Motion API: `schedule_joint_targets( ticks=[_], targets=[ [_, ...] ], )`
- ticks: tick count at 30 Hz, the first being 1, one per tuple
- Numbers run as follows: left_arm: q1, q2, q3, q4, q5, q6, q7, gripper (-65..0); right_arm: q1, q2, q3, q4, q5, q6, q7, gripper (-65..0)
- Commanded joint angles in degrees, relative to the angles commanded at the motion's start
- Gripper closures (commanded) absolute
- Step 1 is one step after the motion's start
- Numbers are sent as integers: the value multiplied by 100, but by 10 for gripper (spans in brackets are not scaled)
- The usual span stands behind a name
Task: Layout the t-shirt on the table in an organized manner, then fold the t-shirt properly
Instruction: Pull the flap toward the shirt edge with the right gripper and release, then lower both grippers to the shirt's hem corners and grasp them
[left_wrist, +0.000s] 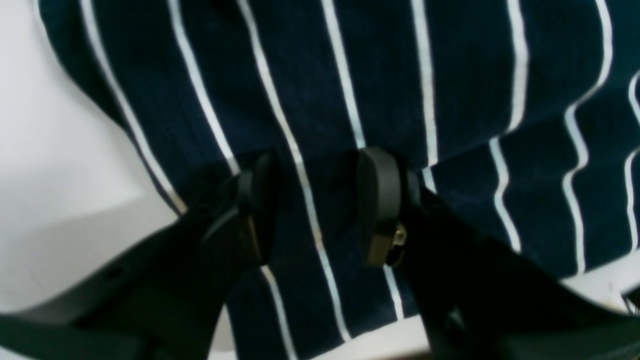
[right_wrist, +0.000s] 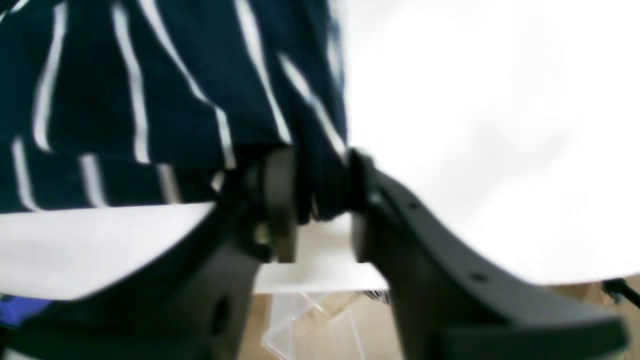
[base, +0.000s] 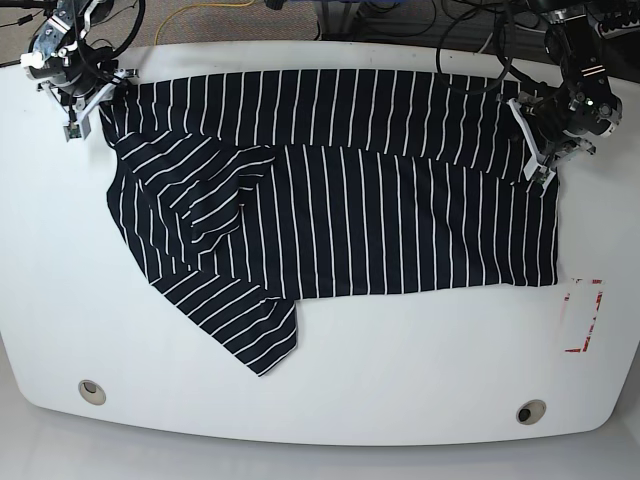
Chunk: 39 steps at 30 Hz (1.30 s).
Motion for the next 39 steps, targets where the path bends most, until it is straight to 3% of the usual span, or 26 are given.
schedule_joint_targets(
  ticks=[11, 14, 16, 18, 19, 20, 25, 33, 39],
  targets=[
    [-18, -114, 0, -53, 62, 0, -9, -244, -18, 607, 0, 44, 0, 0, -18, -119],
    [-18, -114, 0, -44, 44, 0, 0, -244, -26, 730, 0, 158, 0, 0, -88, -152],
    [-18, -114, 0, -44, 44, 0, 0, -244, -26, 774, 0, 290, 0, 0, -237, -214],
    [-18, -114, 9, -44, 44, 0, 0, -244, -26, 800, 0, 501, 9, 0, -466, -330],
    [-18, -114, 9, -44, 44, 0, 0, -244, -26, 800, 0, 545, 9, 0, -510, -350],
    [-18, -114, 9, -44, 44, 0, 9, -244, -26, 800, 0, 730, 9, 0, -615, -423],
    [-18, -97, 9, -35, 26, 0, 9, -244, -26, 747, -35, 1204, 62, 0, -835, -582],
    [-26, -70, 9, 651, -35, 0, 176, -244, 466, 589, -193, 1336, 62, 0, -932, -596],
    [-193, -35, -26, 1292, -774, 0, 730, -247, 1196, 334, -211, 1292, 9, 0, -932, -596]
  ],
)
